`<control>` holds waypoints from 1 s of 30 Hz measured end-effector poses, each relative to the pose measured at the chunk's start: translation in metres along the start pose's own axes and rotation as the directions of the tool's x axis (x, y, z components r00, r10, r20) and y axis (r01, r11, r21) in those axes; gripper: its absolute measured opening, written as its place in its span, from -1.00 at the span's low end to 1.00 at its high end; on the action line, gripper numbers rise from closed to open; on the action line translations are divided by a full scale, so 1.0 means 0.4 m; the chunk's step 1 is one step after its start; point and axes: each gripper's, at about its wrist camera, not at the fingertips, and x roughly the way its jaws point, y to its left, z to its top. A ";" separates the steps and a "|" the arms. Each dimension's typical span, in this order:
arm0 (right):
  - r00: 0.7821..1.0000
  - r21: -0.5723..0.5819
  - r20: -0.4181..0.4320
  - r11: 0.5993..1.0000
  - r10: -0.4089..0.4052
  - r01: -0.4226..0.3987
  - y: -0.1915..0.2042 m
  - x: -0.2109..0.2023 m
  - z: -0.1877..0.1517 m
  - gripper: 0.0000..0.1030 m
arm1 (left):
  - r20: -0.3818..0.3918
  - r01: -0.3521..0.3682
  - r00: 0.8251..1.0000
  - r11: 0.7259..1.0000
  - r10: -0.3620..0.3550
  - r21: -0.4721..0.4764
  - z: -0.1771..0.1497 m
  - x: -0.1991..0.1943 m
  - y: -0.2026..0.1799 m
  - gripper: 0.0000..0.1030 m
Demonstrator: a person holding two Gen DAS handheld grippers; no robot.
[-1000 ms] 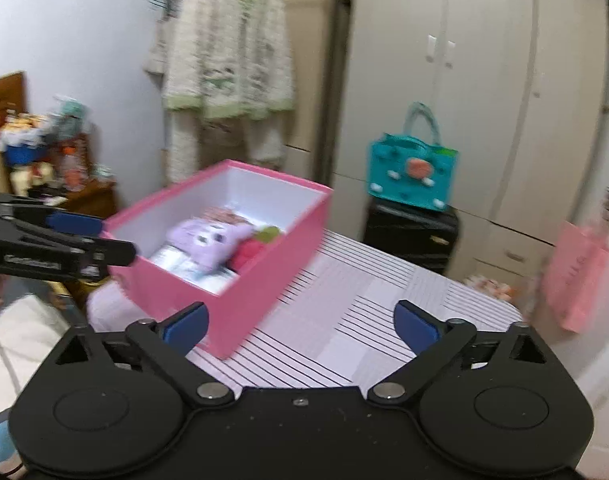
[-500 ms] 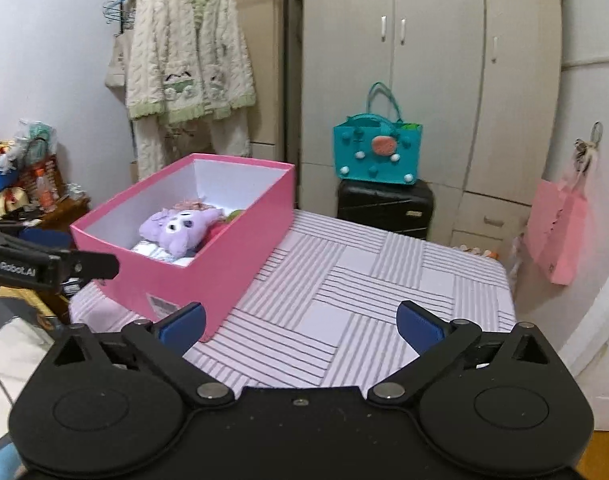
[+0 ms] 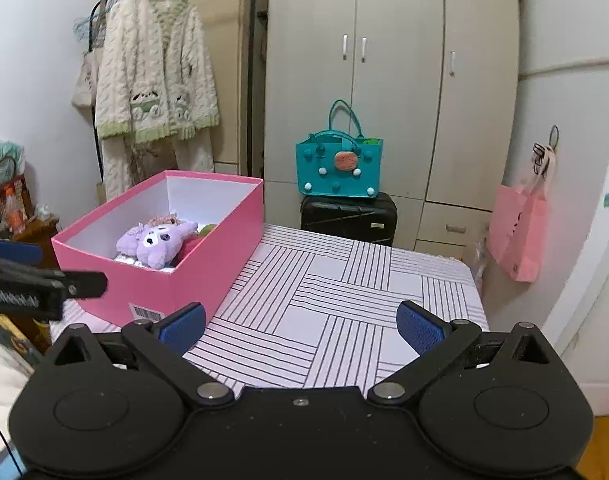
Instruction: Organize soft objects
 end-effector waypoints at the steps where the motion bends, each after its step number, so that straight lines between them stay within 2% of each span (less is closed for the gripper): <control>1: 1.000 0.017 0.000 1.000 0.000 0.000 -0.001 -0.002 -0.005 0.99 | 0.000 0.005 1.000 1.000 -0.005 -0.004 -0.002 0.001 -0.003 1.00; 6: 0.999 0.035 0.006 0.999 -0.039 0.038 0.001 -0.015 -0.028 0.99 | -0.007 0.030 1.000 0.999 -0.030 -0.017 -0.019 0.005 -0.012 1.00; 13: 0.996 0.028 0.040 0.997 -0.075 0.074 0.004 -0.041 -0.044 0.99 | 0.001 0.012 1.000 0.999 -0.011 -0.030 -0.032 0.011 -0.009 1.00; 19: 0.996 0.051 0.012 0.995 -0.089 0.088 0.000 -0.028 -0.054 0.99 | 0.007 -0.011 1.000 1.000 0.011 -0.018 -0.035 0.012 -0.011 1.00; 30: 0.995 0.058 0.020 0.993 -0.102 0.100 0.012 -0.013 -0.068 0.99 | 0.016 -0.033 0.999 0.999 0.033 0.022 -0.043 0.013 -0.034 1.00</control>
